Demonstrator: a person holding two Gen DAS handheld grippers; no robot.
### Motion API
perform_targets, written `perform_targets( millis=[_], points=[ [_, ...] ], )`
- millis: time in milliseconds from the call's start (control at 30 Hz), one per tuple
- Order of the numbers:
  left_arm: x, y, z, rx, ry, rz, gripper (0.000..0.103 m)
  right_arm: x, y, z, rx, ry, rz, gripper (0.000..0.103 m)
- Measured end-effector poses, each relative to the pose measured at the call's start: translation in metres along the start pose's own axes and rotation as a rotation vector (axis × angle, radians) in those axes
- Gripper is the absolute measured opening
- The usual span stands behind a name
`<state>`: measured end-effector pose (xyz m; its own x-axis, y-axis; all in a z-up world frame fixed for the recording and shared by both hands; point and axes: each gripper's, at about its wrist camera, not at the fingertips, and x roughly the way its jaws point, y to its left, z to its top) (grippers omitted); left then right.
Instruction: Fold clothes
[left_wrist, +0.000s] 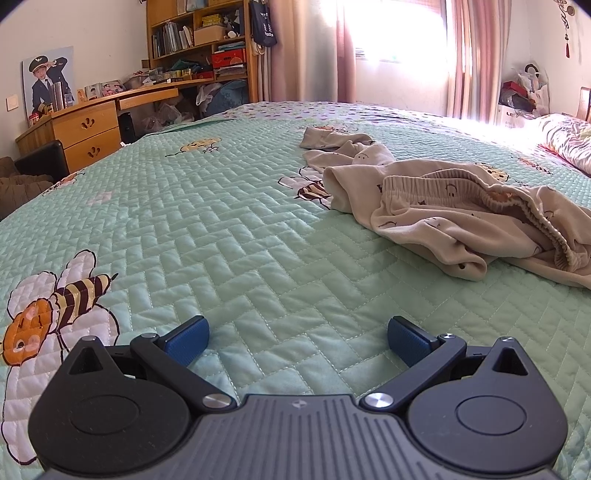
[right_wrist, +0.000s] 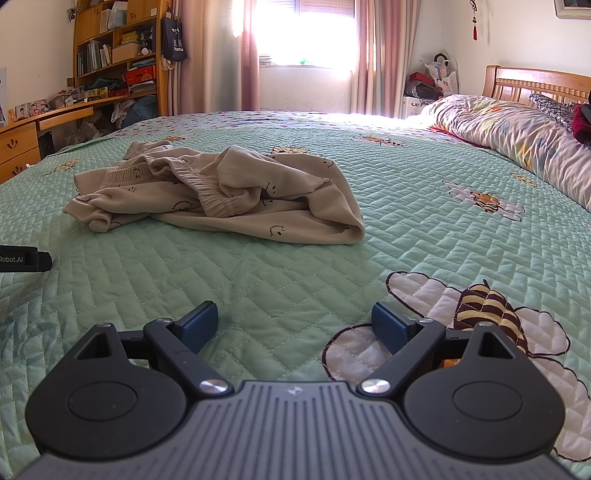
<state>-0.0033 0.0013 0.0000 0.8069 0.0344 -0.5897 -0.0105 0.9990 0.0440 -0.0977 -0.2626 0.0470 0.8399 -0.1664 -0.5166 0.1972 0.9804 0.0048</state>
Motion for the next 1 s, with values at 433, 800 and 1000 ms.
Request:
perform_targets(
  millis=[433,800,1000],
  points=[
    [-0.005,0.006,-0.003,-0.010,-0.013,-0.032,0.103,-0.017,0.011,0.010,-0.036,-0.084,0.060,0.088],
    [-0.006,0.006,-0.004,-0.016,-0.022,-0.039,0.102,0.053,0.097,0.067,-0.399,-0.094,-0.016,0.020],
    [-0.005,0.007,-0.005,-0.017,-0.023,-0.041,0.102,0.076,0.113,0.063,-0.551,-0.087,-0.101,0.020]
  ],
)
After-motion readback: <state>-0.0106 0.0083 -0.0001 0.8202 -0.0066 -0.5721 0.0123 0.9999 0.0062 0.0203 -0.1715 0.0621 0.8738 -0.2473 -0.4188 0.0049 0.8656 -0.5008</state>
